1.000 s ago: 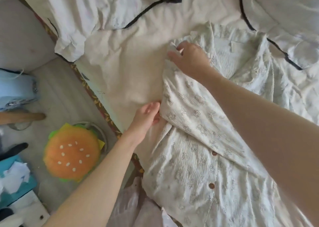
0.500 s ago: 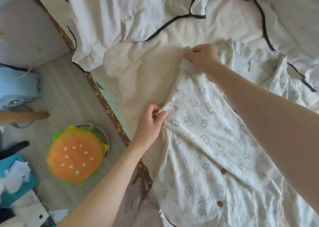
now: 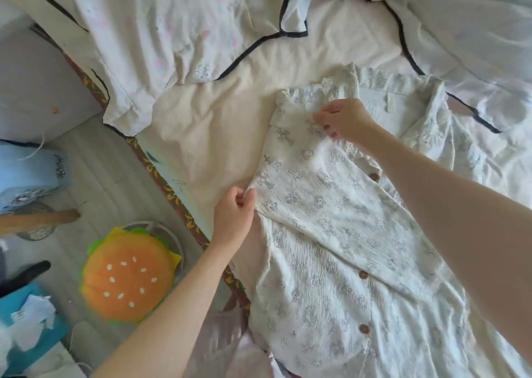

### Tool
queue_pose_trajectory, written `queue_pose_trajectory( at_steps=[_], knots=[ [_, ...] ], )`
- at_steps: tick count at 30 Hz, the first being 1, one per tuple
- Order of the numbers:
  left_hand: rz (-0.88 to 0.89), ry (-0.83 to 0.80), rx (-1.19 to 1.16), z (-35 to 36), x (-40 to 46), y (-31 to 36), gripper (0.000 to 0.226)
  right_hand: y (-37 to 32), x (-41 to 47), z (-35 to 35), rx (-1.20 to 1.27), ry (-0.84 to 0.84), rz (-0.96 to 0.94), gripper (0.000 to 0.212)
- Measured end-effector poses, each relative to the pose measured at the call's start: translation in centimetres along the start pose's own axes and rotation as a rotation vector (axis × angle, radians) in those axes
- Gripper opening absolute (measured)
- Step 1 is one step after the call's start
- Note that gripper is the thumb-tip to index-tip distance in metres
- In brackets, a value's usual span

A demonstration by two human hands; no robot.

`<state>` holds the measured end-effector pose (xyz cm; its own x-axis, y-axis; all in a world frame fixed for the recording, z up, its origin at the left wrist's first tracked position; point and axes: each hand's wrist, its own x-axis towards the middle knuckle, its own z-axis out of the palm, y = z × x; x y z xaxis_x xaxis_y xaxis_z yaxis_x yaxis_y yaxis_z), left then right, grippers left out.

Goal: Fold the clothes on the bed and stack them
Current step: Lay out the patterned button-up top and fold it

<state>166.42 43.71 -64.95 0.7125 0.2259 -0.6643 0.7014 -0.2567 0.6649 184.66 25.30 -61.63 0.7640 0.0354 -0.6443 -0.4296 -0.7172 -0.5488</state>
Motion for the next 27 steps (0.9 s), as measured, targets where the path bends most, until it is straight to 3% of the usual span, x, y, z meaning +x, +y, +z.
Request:
queue_pose_trajectory(
  at_steps=[2,3,6,8,13,15,18,22,25,27],
  knots=[
    [0.023,0.052,0.052,0.2,-0.3,0.9,0.013,1.1,-0.8,-0.3,-0.027,-0.017,-0.022,0.022],
    [0.069,0.107,0.128,0.3,-0.6,1.3,0.021,1.9,-1.4,-0.6,-0.062,0.006,-0.049,0.023],
    [0.292,0.311,0.465,1.1,-2.0,1.9,0.038,5.5,-4.3,-1.8,-0.181,0.153,-0.106,0.023],
    [0.453,0.313,0.580,2.4,-3.4,2.3,0.034,8.9,-7.0,-2.9,-0.206,0.218,-0.085,0.026],
    [0.717,-0.067,0.737,9.8,-8.0,1.9,0.024,19.6,-14.1,-5.1,-0.297,0.315,0.178,0.027],
    [0.751,-0.267,0.823,13.4,-9.8,1.2,0.034,23.4,-16.7,-5.1,-0.286,0.358,0.321,0.018],
    [0.731,-0.482,1.024,18.2,-11.8,-0.2,0.061,27.8,-20.0,-4.1,-0.207,0.274,0.483,0.026],
    [0.759,-0.585,1.250,22.4,-13.9,-0.9,0.087,30.9,-21.9,-2.0,0.000,0.207,0.530,0.023],
    [0.726,-0.578,1.333,23.7,-14.3,-1.5,0.084,31.8,-21.8,-1.0,0.305,0.260,0.505,0.025],
    [0.709,-0.563,1.343,24.0,-14.3,-1.5,0.073,32.0,-21.9,-1.1,0.363,0.252,0.477,0.029]
  ],
)
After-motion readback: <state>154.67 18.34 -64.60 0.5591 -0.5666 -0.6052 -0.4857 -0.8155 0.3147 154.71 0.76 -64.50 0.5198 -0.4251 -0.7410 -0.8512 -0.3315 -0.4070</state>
